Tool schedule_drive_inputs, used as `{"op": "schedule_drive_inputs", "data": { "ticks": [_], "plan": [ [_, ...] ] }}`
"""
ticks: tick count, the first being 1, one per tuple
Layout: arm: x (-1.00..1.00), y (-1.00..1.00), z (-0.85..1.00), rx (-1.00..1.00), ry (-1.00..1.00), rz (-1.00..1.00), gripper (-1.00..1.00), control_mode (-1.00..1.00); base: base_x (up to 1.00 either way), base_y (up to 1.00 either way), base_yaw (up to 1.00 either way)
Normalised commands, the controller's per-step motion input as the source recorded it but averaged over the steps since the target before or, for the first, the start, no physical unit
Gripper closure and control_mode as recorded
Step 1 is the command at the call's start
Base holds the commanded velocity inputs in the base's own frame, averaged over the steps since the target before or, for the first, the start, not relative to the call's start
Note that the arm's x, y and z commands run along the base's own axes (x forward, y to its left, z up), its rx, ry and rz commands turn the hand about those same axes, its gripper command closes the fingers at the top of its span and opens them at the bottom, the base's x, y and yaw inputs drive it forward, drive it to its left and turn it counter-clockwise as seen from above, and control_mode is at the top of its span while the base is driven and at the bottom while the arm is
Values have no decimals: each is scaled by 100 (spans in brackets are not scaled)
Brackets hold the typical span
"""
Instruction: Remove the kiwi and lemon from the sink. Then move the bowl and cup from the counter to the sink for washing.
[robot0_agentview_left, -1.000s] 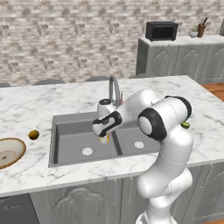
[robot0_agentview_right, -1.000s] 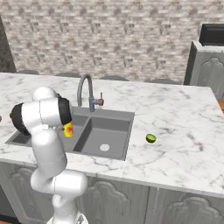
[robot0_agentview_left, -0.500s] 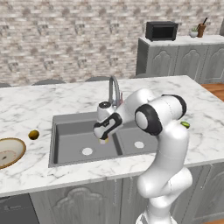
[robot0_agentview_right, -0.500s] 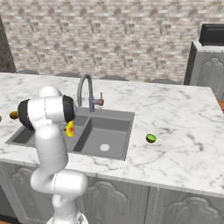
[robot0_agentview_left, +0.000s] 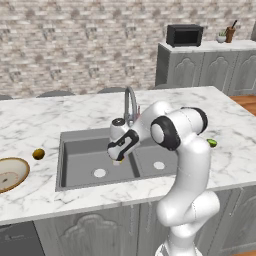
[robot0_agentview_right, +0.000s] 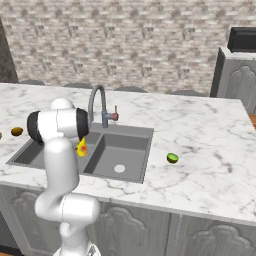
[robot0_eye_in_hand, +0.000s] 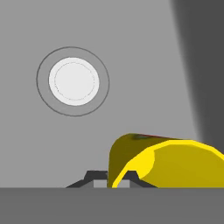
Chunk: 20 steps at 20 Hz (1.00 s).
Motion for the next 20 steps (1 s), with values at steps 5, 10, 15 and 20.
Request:
{"op": "schedule_drive_inputs", "data": {
  "ticks": [5, 10, 15, 20],
  "plan": [
    [21, 0, -14, 0, 0, -1, 100, -100, 0, 0, 0],
    [20, 1, -15, 0, 0, 0, 100, -100, 0, 0, 0],
    [17, 1, -15, 0, 0, 0, 100, -100, 0, 0, 0],
    [15, 3, -14, 0, -1, 0, 100, -100, 0, 0, 0]
  ]
}}
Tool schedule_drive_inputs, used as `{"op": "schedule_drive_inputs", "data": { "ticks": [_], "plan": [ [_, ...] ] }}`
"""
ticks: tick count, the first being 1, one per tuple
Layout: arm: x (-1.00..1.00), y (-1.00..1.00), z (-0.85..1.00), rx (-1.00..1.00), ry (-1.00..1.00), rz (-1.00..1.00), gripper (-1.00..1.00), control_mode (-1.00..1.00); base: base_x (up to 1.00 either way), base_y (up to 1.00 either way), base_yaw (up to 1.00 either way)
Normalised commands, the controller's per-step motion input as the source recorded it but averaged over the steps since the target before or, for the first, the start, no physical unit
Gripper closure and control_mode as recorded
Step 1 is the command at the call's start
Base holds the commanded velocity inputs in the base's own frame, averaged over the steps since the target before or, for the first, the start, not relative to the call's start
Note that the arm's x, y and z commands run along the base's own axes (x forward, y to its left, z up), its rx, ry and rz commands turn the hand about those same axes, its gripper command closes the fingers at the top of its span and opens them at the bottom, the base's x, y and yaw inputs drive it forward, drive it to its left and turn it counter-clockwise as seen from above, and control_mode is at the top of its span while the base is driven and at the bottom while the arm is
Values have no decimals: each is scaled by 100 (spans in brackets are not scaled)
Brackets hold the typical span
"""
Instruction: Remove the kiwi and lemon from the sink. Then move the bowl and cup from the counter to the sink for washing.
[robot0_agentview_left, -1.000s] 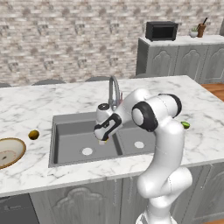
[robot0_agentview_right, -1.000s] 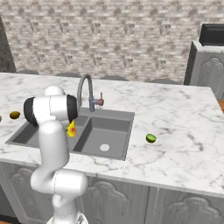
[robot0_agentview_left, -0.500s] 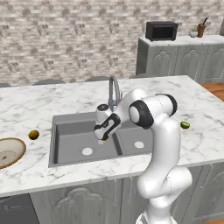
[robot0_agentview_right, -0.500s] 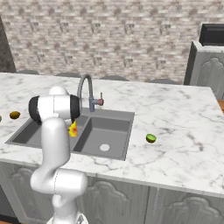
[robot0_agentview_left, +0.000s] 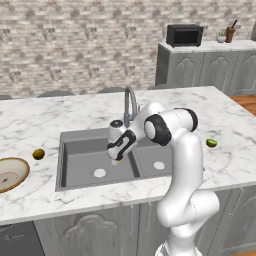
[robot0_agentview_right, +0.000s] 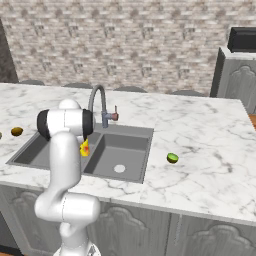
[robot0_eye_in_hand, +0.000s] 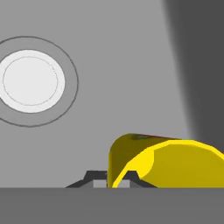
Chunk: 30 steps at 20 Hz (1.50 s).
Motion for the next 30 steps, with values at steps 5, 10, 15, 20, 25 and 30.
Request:
{"op": "schedule_drive_inputs", "data": {
  "ticks": [5, 10, 15, 20, 25, 30],
  "plan": [
    [19, 0, -10, 0, 0, 0, 100, -100, 0, 0, 0],
    [17, 0, -12, 0, 0, 0, 100, -100, 0, 0, 0],
    [5, 1, -15, 0, 0, -1, 100, -100, 0, 0, 0],
    [0, 0, -17, 0, 0, -2, 100, -100, 0, 0, 0],
    [0, 0, -19, 0, 0, -4, 100, -100, 0, 0, 0],
    [0, 0, -21, 0, 0, -5, 100, -100, 0, 0, 0]
  ]
}}
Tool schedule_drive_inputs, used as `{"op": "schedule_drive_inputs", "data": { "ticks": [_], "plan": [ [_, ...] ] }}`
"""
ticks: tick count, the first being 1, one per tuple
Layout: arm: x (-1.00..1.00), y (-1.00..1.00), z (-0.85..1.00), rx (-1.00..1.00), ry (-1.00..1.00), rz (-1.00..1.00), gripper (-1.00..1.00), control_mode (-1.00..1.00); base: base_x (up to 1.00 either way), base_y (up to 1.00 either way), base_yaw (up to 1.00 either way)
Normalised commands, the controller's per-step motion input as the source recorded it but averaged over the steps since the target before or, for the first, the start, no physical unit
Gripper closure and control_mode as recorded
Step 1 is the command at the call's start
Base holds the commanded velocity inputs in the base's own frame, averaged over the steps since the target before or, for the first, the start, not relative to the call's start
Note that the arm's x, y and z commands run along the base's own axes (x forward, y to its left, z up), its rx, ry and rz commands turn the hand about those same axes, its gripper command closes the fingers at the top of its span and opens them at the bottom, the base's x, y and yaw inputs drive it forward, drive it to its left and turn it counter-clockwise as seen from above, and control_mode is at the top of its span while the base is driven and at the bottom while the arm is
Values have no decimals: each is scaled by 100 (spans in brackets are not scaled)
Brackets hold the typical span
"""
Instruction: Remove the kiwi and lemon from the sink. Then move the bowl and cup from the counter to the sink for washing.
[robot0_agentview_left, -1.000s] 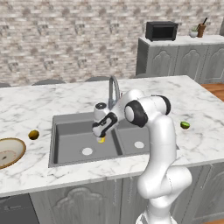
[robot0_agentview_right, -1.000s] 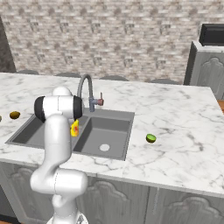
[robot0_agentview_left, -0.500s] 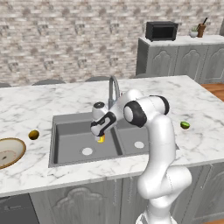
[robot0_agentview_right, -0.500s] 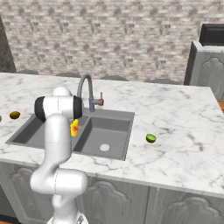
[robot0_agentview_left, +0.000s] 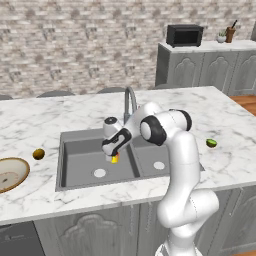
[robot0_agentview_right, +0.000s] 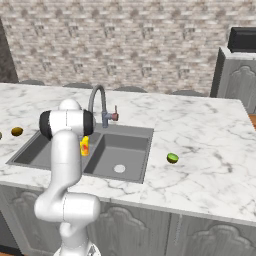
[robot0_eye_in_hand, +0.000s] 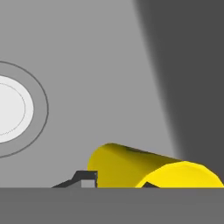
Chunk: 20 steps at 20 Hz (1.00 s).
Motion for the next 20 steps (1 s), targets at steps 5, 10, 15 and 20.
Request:
{"op": "schedule_drive_inputs", "data": {
  "ticks": [5, 10, 15, 20],
  "plan": [
    [0, 0, -23, 0, 0, -3, 100, -100, 0, 0, 0],
    [0, 0, -23, 0, 0, -2, -100, -100, 0, 0, 0],
    [0, -2, -23, 0, 0, -2, -100, -100, 0, 0, 0],
    [0, -5, -19, 0, 0, -5, -100, -100, 0, 0, 0]
  ]
}}
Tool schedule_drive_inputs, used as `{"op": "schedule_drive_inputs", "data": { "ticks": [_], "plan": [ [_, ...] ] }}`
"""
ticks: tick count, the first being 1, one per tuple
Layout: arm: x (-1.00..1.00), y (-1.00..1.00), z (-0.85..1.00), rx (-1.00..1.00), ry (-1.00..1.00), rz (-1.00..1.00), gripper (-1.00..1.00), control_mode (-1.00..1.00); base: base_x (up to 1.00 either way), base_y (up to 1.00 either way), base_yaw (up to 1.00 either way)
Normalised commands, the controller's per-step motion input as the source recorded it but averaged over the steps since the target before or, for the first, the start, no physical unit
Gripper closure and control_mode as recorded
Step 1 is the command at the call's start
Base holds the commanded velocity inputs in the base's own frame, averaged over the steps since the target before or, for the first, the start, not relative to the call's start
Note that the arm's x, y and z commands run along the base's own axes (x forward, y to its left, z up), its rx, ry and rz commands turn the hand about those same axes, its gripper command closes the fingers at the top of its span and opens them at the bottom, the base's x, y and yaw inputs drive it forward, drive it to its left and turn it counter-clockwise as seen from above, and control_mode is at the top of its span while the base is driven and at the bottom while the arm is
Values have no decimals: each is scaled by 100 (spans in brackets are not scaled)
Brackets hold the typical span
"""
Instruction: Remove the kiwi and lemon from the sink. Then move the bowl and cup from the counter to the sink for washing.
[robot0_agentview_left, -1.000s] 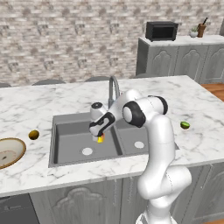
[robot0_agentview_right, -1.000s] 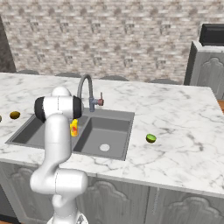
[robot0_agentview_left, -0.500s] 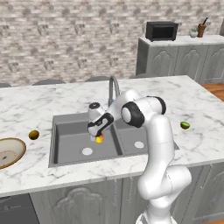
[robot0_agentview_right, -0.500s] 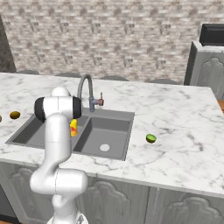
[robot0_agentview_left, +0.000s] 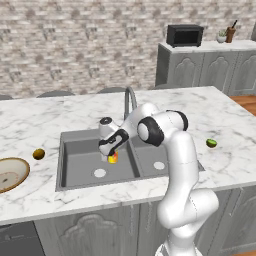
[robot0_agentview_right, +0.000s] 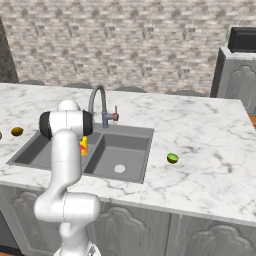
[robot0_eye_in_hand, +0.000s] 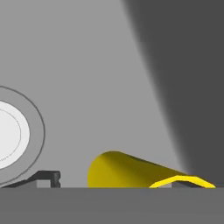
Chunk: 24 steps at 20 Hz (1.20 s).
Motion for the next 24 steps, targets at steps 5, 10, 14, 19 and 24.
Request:
{"op": "schedule_drive_inputs", "data": {
  "ticks": [5, 10, 14, 19, 24],
  "plan": [
    [0, -11, -12, 0, -1, -2, -100, -100, 0, 0, 0],
    [-5, -11, -2, 0, -5, -2, -100, -100, 0, 0, 0],
    [-10, -11, 0, 0, -5, -4, -100, -100, 0, 0, 0],
    [-13, -10, 0, 0, -6, -5, -100, -100, 0, 0, 0],
    [-6, -3, 2, 0, -9, -4, -100, -100, 0, 0, 0]
  ]
}}
